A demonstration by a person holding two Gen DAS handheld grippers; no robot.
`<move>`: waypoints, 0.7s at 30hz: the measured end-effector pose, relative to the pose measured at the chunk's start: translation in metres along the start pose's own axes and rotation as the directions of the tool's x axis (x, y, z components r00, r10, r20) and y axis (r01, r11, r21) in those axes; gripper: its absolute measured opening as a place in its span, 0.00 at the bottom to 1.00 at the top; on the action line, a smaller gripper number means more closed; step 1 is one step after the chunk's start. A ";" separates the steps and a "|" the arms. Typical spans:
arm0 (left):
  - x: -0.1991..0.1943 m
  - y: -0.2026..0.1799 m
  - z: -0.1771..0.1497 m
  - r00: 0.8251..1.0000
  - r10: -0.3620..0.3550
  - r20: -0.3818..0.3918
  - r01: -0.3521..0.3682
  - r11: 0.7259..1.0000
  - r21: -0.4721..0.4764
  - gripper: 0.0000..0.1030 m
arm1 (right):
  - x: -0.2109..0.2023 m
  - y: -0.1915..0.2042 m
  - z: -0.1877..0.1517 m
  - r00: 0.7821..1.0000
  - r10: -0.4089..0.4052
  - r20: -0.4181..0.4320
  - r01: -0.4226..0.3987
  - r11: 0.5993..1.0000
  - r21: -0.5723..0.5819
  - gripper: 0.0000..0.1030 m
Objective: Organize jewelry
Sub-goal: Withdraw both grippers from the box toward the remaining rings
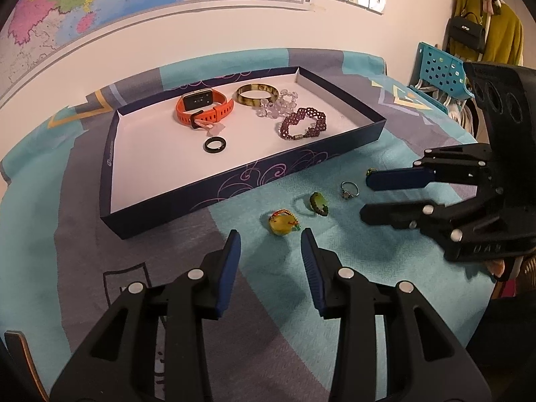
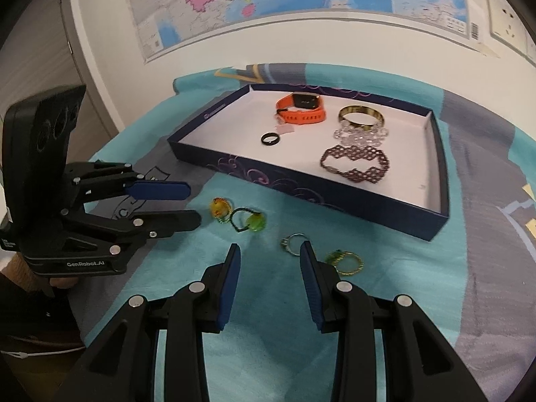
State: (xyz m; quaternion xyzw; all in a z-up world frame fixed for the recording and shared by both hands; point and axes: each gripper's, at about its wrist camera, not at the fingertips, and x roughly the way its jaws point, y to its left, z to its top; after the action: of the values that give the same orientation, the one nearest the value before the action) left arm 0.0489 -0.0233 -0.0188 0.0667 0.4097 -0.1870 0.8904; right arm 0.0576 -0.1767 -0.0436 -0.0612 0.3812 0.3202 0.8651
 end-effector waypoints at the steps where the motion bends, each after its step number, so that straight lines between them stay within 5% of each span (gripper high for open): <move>1: 0.001 -0.001 0.000 1.000 -0.001 -0.002 0.001 1.000 0.000 0.36 | 0.001 0.002 0.000 1.000 -0.005 -0.004 0.005 1.000 -0.008 0.33; 21: 0.005 -0.003 0.003 1.000 0.002 -0.008 -0.002 1.000 0.000 0.37 | -0.015 -0.039 -0.008 0.993 -0.121 0.008 0.120 0.989 0.087 0.33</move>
State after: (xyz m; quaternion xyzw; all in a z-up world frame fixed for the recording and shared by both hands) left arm 0.0525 -0.0283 -0.0203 0.0680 0.4130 -0.1858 0.8890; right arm 0.0688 -0.2179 -0.0442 -0.0447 0.3844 0.2512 0.8872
